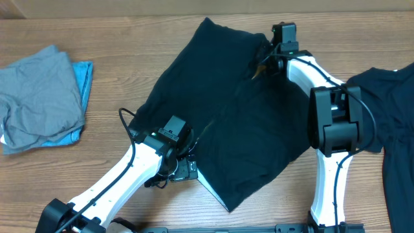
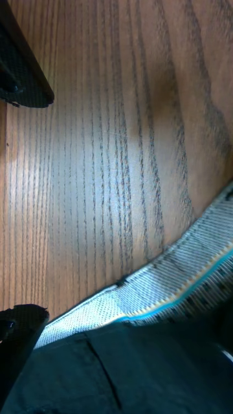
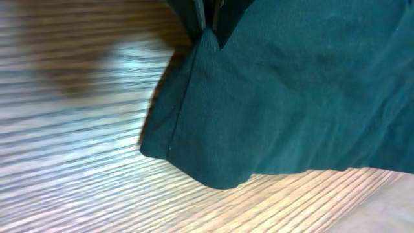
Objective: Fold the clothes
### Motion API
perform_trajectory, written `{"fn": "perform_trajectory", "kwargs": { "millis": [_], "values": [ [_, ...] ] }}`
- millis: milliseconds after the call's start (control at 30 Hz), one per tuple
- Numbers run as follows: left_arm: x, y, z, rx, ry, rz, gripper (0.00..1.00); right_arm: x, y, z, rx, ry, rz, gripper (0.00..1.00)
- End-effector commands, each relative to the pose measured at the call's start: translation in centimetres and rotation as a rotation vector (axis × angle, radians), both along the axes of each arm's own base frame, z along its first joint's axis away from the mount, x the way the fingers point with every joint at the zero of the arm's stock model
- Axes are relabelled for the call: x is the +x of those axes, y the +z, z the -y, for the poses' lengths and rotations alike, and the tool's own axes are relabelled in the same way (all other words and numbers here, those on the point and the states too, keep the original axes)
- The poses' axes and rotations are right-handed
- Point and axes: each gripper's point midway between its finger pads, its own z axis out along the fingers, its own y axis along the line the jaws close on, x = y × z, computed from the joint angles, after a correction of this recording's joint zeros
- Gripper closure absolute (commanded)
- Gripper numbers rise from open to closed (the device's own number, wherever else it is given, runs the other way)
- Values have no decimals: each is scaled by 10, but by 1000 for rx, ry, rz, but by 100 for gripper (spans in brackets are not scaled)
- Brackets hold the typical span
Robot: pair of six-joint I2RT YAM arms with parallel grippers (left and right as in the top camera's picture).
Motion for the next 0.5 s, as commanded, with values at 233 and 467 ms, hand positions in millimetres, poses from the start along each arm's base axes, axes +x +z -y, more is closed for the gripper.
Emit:
{"fn": "perform_trajectory", "kwargs": {
  "millis": [233, 467],
  "values": [
    [-4, 0, 0, 0, 17, -7, 0, 1, 4, 39, -4, -123, -44, 96],
    [-2, 0, 0, -1, 17, 1, 0, -11, 26, 71, -110, -251, -79, 96]
  ]
}}
